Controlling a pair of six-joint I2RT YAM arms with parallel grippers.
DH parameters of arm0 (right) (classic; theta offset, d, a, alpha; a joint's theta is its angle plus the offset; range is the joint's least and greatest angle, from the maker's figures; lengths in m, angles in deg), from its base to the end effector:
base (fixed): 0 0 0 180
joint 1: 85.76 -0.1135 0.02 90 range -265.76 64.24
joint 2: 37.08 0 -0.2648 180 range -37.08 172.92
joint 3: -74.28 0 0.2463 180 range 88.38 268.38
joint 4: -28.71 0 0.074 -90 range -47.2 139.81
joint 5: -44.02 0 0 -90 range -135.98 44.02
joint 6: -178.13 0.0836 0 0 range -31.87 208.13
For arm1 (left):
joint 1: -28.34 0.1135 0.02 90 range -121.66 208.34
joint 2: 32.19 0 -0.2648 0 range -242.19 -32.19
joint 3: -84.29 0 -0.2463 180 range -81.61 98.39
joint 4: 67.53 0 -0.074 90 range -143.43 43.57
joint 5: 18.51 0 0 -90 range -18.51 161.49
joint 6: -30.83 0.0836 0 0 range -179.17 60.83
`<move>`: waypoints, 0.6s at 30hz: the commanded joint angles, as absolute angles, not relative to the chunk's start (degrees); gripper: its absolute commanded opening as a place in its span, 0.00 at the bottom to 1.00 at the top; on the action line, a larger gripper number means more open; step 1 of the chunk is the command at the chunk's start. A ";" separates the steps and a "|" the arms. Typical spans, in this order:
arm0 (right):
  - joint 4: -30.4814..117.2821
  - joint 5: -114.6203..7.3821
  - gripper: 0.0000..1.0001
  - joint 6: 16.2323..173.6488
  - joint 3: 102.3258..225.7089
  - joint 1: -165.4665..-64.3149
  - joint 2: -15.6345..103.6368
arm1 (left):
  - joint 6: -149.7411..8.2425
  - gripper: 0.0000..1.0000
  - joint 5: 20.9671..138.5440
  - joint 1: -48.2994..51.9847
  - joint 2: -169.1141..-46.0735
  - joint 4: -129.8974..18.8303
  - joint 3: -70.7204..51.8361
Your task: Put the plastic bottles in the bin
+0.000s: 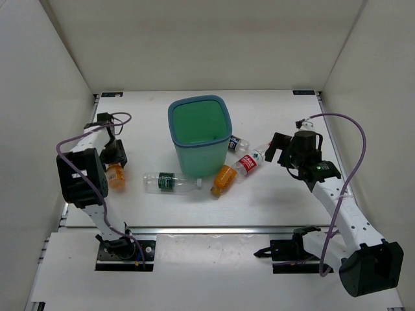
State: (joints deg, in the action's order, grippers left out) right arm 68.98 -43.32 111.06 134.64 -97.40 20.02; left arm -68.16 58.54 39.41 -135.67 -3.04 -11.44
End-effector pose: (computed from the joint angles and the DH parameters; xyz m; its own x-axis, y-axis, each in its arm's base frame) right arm 0.2435 0.0462 0.2550 -0.6074 0.2722 -0.7463 0.0775 0.9553 0.2854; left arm 0.3216 0.0820 0.1354 -0.9305 -0.3372 -0.1432 -0.3611 0.9102 0.2029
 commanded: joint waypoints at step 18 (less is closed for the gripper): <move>71.28 -36.05 0.99 111.42 135.49 -101.24 24.01 | -73.06 0.49 54.78 -0.19 -122.27 -7.53 33.00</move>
State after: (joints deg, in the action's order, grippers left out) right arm 71.10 -38.25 111.65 134.27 -102.34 22.73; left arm -74.20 50.54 9.38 -121.68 -1.40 34.96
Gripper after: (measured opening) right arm 0.991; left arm 0.700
